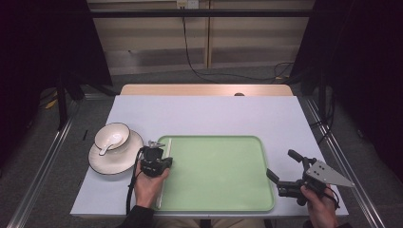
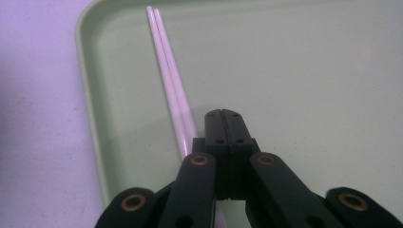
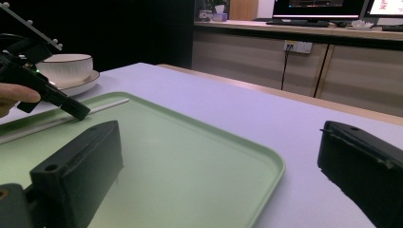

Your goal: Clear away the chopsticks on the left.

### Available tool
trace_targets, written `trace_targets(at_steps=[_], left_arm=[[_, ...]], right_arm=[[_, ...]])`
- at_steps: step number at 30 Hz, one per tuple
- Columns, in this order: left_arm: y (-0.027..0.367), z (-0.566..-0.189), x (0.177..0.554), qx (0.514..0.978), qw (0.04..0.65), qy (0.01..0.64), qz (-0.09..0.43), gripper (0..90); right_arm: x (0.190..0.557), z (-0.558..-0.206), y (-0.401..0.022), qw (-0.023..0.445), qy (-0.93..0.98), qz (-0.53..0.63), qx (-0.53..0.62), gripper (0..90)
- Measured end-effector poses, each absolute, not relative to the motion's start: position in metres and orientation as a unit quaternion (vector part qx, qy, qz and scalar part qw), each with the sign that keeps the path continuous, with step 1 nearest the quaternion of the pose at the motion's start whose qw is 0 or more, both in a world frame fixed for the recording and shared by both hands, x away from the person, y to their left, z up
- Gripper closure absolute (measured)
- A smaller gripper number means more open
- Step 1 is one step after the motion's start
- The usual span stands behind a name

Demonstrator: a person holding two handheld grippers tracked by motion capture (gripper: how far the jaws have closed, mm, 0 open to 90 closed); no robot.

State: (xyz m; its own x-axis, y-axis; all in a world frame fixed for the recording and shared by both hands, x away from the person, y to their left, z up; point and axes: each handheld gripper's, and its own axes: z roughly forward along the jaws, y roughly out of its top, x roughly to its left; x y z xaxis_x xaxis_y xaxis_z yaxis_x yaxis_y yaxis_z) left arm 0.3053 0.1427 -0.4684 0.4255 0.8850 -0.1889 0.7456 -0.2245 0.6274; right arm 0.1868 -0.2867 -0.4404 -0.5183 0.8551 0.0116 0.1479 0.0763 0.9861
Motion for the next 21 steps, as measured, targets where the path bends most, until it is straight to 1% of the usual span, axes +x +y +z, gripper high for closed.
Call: trace_targets(at_steps=[4, 13, 21], left_arm=[[0.1434, -0.4686, 0.3063, 0.776, 0.334, 0.524, 0.105, 90.0], [0.1456, -0.4703, 0.3080, 0.761, 0.345, 0.539, 0.106, 90.0], [0.1493, -0.4696, 0.3095, 0.769, 0.346, 0.528, 0.100, 90.0]], right_arm=[[0.1869, -0.4405, -0.2867, 0.313, 0.664, 0.565, 0.378, 0.6], [0.1869, -0.4404, -0.2867, 0.313, 0.662, 0.567, 0.377, 0.6], [0.1868, -0.4403, -0.2866, 0.312, 0.663, 0.565, 0.380, 0.7]])
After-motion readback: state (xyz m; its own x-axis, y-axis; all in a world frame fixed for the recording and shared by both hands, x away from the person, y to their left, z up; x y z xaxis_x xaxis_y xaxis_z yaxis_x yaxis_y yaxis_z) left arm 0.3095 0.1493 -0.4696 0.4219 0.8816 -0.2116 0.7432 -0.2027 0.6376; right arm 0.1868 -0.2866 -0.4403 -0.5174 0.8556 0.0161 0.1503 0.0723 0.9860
